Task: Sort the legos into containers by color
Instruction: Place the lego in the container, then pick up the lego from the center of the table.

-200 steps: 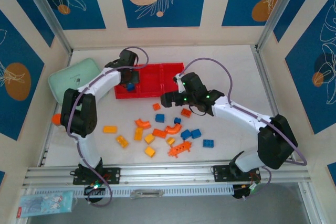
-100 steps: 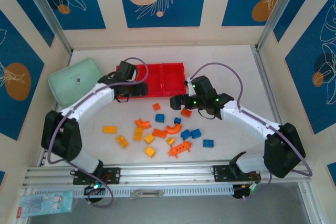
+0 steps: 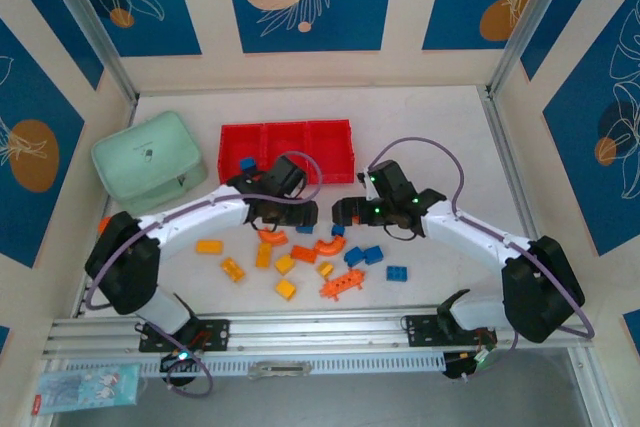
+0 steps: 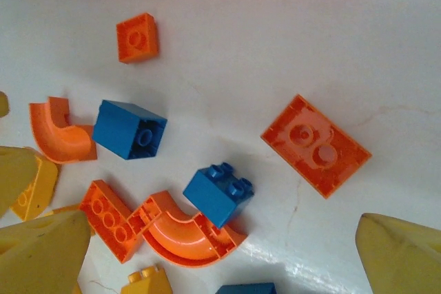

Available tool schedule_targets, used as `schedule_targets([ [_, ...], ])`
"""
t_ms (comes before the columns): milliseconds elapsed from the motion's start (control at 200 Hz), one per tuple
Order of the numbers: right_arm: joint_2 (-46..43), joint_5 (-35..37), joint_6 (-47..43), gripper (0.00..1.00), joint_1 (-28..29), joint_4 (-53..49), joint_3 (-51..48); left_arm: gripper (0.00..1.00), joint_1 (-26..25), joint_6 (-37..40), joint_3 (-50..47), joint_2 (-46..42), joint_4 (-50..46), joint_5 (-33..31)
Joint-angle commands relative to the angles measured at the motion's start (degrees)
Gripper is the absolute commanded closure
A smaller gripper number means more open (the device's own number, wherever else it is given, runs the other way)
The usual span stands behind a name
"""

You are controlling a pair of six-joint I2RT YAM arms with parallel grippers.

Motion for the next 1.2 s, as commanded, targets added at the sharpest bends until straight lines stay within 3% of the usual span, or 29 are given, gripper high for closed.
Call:
schedule_targets([
  [0, -1.7, -1.7, 1.1, 0.01, -0.4, 1.2, -1.2, 0.24, -1.5, -1.1, 2.5, 3.5, -0.8, -2.7],
  [300, -1.7, -2.0, 1.1, 0.01, -1.0, 2.7, -2.4, 0.26, -2.5, 1.1, 8.3, 13.9, -2.7, -4.4],
  [580, -1.1, -2.8, 0.6, 0.01, -1.9, 3.1, -2.0, 0.39, -2.9, 1.3, 8.3, 16.9, -2.1, -3.8],
  [835, -1.1, -3.0, -0.1, 0.01, -1.9, 2.3, -0.2, 0.57, -2.8, 1.9, 8.3, 14.4, -2.8, -5.1],
  [1195, -0.3, -1.6, -1.3, 0.01, 0.6, 0.0, 5.0, 0.61, -1.8, 6.5, 9.6, 3.7, -8.8, -14.2],
])
